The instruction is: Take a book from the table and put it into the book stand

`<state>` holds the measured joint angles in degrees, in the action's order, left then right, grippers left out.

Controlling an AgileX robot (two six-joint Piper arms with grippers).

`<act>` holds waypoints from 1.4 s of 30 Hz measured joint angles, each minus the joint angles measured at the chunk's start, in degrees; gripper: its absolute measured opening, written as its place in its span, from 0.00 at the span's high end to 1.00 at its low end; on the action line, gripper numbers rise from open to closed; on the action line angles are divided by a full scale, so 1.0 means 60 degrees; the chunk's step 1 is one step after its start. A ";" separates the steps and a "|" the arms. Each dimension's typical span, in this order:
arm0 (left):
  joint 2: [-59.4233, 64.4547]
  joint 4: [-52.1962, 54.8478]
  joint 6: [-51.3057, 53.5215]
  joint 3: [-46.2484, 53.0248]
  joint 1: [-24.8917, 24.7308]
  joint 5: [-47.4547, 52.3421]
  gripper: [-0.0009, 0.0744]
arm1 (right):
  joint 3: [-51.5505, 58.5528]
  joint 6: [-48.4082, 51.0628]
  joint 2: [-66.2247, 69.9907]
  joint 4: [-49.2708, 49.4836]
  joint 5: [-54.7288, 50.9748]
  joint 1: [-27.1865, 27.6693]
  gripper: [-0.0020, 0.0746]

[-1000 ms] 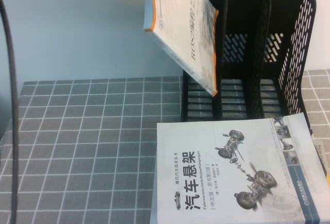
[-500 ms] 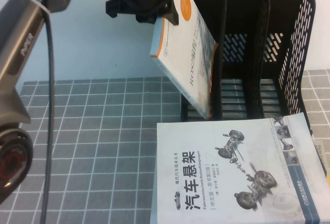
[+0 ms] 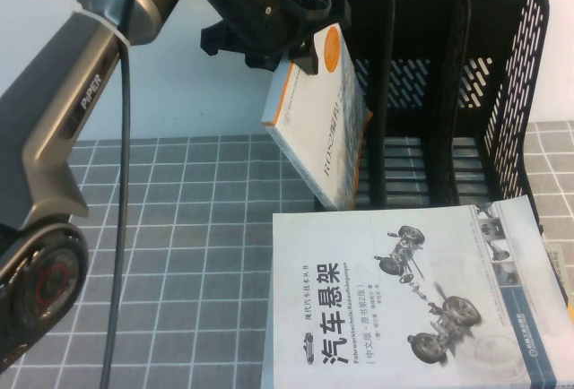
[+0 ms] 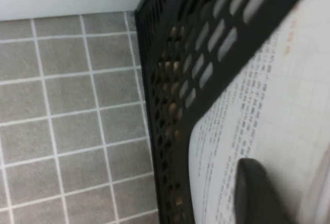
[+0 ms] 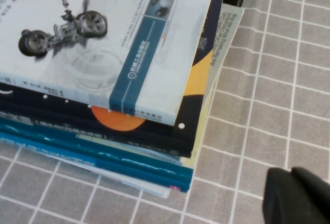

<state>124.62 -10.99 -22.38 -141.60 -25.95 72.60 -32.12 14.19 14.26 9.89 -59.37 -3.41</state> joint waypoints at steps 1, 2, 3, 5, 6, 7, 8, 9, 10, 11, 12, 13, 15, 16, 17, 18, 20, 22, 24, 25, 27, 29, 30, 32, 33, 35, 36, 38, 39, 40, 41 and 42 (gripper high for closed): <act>0.0000 0.0041 0.0000 0.0000 0.0000 0.0000 0.70 | 0.0000 0.0000 0.0000 0.0012 -0.0023 0.0000 0.98; -0.0021 0.0077 0.0000 -0.0003 0.0000 0.0000 0.67 | 0.0000 0.0000 0.0000 0.0012 -0.0058 0.0000 0.98; -0.0045 0.0104 0.0000 -0.0003 0.0000 0.0000 0.64 | 0.0000 0.0000 0.0000 0.0012 -0.0077 0.0000 0.98; -0.0060 0.0175 0.0000 -0.0016 0.0000 0.0000 0.60 | 0.0000 0.0033 0.0000 0.0035 -0.0089 0.0000 0.98; -0.0068 0.0226 0.0008 -0.0022 0.0000 0.0000 0.59 | 0.0000 0.0038 0.0000 0.0035 -0.0097 0.0000 0.98; -0.0083 0.0295 0.0008 -0.0022 0.0000 0.0000 0.59 | 0.0000 0.0059 0.0000 0.0035 -0.0097 0.0000 0.98; -0.0083 0.0319 0.0008 -0.0022 0.0000 0.0000 0.58 | 0.0000 0.0064 0.0000 0.0035 -0.0097 0.0000 0.98; -0.0083 0.0329 0.0008 -0.0022 0.0000 -0.0017 0.58 | 0.0000 0.0081 0.0000 0.0035 -0.0097 0.0000 0.98; -0.0090 0.0329 0.0008 -0.0022 0.0000 -0.0036 0.58 | 0.0000 0.0085 0.0000 0.0018 -0.0097 0.0000 0.98; -0.0106 0.0347 0.0008 -0.0022 0.0000 -0.0036 0.58 | 0.0000 0.0085 0.0000 0.0018 -0.0097 0.0000 0.98; -0.0153 0.0343 -0.0013 -0.0022 0.0000 -0.0036 0.58 | 0.0000 0.0085 0.0000 0.0018 -0.0097 0.0000 0.98; -0.0201 0.0352 -0.0013 -0.0022 0.0000 -0.0036 0.58 | 0.0000 0.0085 0.0000 0.0018 -0.0097 0.0000 0.98; -0.0328 0.0366 -0.0026 -0.0022 0.0000 -0.0036 0.58 | 0.0000 0.0085 0.0000 0.0018 -0.0112 0.0000 0.98; -0.0414 0.0366 -0.0026 -0.0022 0.0000 -0.0036 0.58 | 0.0000 0.0085 0.0000 0.0018 -0.0136 0.0000 0.98; -0.0499 0.0451 -0.0026 -0.0022 0.0000 -0.0036 0.58 | 0.0000 0.0085 0.0000 0.0018 -0.0187 0.0000 0.98; -0.0600 0.0537 -0.0026 -0.0022 0.0000 -0.0036 0.58 | 0.0000 0.0103 0.0000 0.0018 -0.0212 0.0000 0.98; -0.0790 0.0609 0.0114 -0.0022 0.0000 -0.0036 0.62 | 0.0000 0.0211 0.0000 0.0018 -0.0322 0.0000 0.98; -0.1093 0.0609 0.0355 -0.0022 0.0000 -0.0018 0.72 | 0.0000 0.0311 0.0000 0.0018 -0.0414 0.0000 0.98; -0.1477 0.0591 0.0598 -0.0022 0.0000 -0.0002 0.86 | 0.0000 0.0537 0.0000 0.0005 -0.0587 0.0000 0.98; -0.1656 0.0591 0.0716 -0.0022 0.0000 -0.0002 0.90 | 0.0000 0.0750 0.0000 0.0005 -0.0720 0.0000 0.98; -0.2201 0.0573 0.0876 -0.0022 0.0000 -0.0002 0.95 | 0.0000 0.1182 0.0000 0.0005 -0.0941 0.0000 0.98; -0.2647 0.0555 0.1075 -0.0022 0.0000 -0.0002 0.97 | 0.0000 0.1438 0.0000 0.0023 -0.1109 0.0000 0.98; -0.2934 0.0555 0.1219 -0.0022 0.0000 -0.0002 0.98 | 0.0000 0.1477 0.0000 0.0023 -0.1154 0.0000 0.98; -0.3539 0.0536 0.1479 -0.0038 0.0000 -0.0002 0.98 | 0.0000 0.1668 0.0000 0.0115 -0.1193 0.0000 0.98; -0.3836 0.0465 0.1612 -0.0058 0.0000 -0.0002 0.98 | 0.0000 0.1787 -0.0006 0.0187 -0.1193 0.0000 0.98; -0.4380 0.0285 0.1948 -0.0090 -0.0100 -0.0095 0.99 | 0.0023 0.2183 -0.0042 0.0470 -0.1169 0.0000 0.98; -0.4727 0.0158 0.2169 -0.0090 -0.0200 -0.0167 0.99 | 0.0094 0.2350 -0.0071 0.0615 -0.1135 0.0000 0.98; -0.5180 -0.0040 0.2667 -0.0098 -0.0409 -0.0233 0.99 | 0.0347 0.2761 -0.0285 0.1038 -0.1001 0.0000 0.98; -0.5494 -0.0151 0.2878 -0.0113 -0.0559 -0.0189 0.99 | 0.0428 0.2953 -0.0402 0.1208 -0.0982 0.0000 0.98; -0.5643 -0.0243 0.3034 -0.0113 -0.0694 -0.0148 0.99 | 0.0476 0.3163 -0.0531 0.1337 -0.0982 0.0000 0.98; -0.5881 -0.0373 0.3214 -0.0132 -0.0873 -0.0064 0.99 | 0.0476 0.3294 -0.0681 0.1418 -0.0982 0.0000 0.98; -0.6108 -0.0517 0.3362 -0.0105 -0.1057 0.0001 0.99 | 0.0476 0.3351 -0.0816 0.1474 -0.0928 0.0000 0.98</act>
<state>87.97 -14.09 -2.20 -142.23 -32.29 72.61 -29.26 34.29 9.36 18.73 -64.94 -3.41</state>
